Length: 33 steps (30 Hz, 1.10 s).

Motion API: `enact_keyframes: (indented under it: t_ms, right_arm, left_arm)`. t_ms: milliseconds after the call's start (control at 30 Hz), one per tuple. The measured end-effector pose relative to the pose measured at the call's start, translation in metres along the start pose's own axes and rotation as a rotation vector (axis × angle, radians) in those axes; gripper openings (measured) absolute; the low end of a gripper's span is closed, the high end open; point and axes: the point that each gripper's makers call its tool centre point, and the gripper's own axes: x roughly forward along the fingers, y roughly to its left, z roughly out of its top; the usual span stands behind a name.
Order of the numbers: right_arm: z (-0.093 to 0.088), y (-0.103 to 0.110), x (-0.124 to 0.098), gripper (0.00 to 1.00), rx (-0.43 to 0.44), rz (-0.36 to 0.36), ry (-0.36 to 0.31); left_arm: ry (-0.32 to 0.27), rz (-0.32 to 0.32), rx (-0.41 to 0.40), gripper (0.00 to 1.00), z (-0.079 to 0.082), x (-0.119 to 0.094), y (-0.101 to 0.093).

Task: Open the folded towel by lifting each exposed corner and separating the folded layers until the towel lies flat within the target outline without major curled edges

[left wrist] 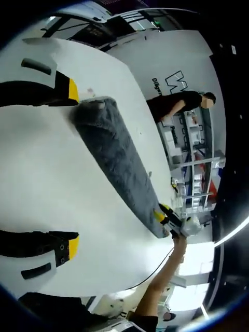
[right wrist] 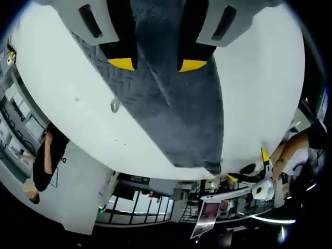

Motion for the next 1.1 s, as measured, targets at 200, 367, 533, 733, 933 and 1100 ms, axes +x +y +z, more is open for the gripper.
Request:
enact_keyframes:
  t_ms: [200, 367, 533, 733, 933, 1100]
  right_arm:
    - [0.002, 0.001, 0.014, 0.23, -0.006, 0.058, 0.01]
    - [0.005, 0.004, 0.025, 0.15, -0.002, 0.091, 0.002]
    - [0.001, 0.013, 0.029, 0.05, -0.003, 0.135, 0.012]
    - [0.0, 0.015, 0.027, 0.0, -0.004, 0.14, 0.012]
    - [0.003, 0.013, 0.021, 0.0, -0.011, 0.127, -0.016]
    - [0.006, 0.021, 0.011, 0.0, -0.021, 0.119, -0.042]
  left_arm:
    - [-0.01, -0.001, 0.004, 0.99, 0.004, -0.003, -0.005]
    - [-0.004, 0.003, 0.021, 0.98, 0.004, -0.005, -0.007]
    - [0.0, 0.009, 0.023, 0.98, 0.003, -0.008, -0.005]
    - [0.0, 0.019, 0.018, 0.98, 0.003, -0.011, -0.001]
    - [0.002, 0.019, 0.011, 0.98, 0.001, -0.01, 0.0]
    - [-0.003, 0.017, 0.008, 0.98, 0.002, -0.011, -0.001]
